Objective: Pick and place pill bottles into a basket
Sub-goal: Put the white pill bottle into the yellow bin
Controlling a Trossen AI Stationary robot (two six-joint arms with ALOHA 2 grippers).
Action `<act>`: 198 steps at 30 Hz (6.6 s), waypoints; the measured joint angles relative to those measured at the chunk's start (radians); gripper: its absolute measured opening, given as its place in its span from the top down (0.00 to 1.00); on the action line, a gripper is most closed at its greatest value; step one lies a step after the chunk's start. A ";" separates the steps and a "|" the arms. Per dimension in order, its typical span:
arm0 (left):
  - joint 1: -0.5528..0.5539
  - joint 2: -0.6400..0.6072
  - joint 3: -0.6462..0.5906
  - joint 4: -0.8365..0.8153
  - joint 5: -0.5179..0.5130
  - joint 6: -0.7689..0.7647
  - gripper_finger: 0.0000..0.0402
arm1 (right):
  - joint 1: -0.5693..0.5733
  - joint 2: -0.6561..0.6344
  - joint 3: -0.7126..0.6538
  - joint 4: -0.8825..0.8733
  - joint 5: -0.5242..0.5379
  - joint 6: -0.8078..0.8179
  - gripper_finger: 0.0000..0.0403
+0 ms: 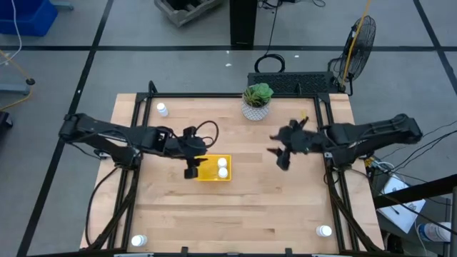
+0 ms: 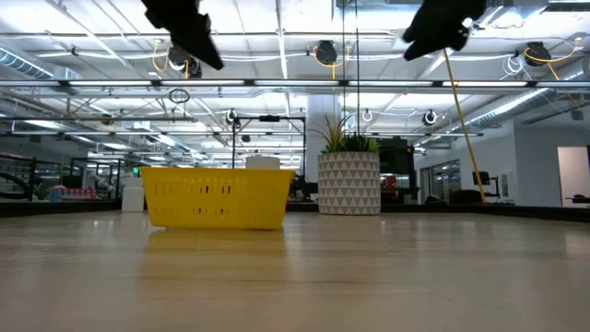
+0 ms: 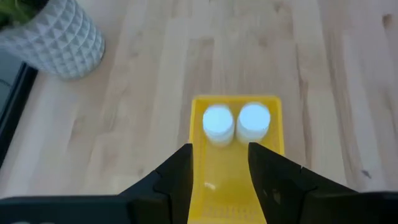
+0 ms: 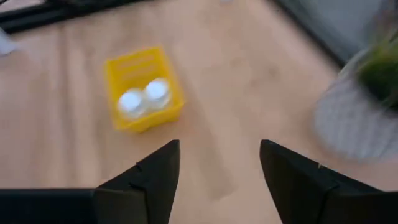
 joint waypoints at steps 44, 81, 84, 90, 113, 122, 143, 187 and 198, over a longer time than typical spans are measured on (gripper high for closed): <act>0.000 0.006 -0.001 -0.068 -0.002 -0.067 0.61 | 0.654 0.340 0.193 -0.464 -0.389 1.326 0.57; 0.001 0.006 -0.096 -0.035 -0.002 -0.049 0.61 | 0.833 0.454 0.288 -0.570 -0.528 1.375 0.27; 0.002 0.006 -0.096 -0.036 -0.002 -0.049 0.61 | 0.841 0.453 0.288 -0.569 -0.577 1.424 0.25; 0.002 0.006 -0.096 -0.036 -0.002 -0.053 0.61 | 0.850 0.453 0.288 -0.553 -0.581 1.458 0.17; 0.002 0.006 -0.096 -0.038 0.002 -0.069 0.61 | 0.759 0.454 0.073 -0.351 -0.755 1.247 0.13; 0.002 0.006 -0.096 -0.038 0.001 -0.066 0.61 | 0.757 0.454 0.041 -0.261 -0.700 1.274 0.13; 0.002 0.006 -0.096 -0.041 0.027 -0.065 0.61 | 0.758 0.454 -0.040 -0.160 -0.715 1.279 0.13; 0.002 0.006 -0.096 -0.041 0.028 -0.089 0.61 | 0.810 0.425 -0.117 -0.049 -0.785 1.413 0.20; 0.002 0.006 -0.096 -0.041 0.028 -0.088 0.61 | 0.810 0.425 -0.117 -0.043 -0.788 1.423 0.45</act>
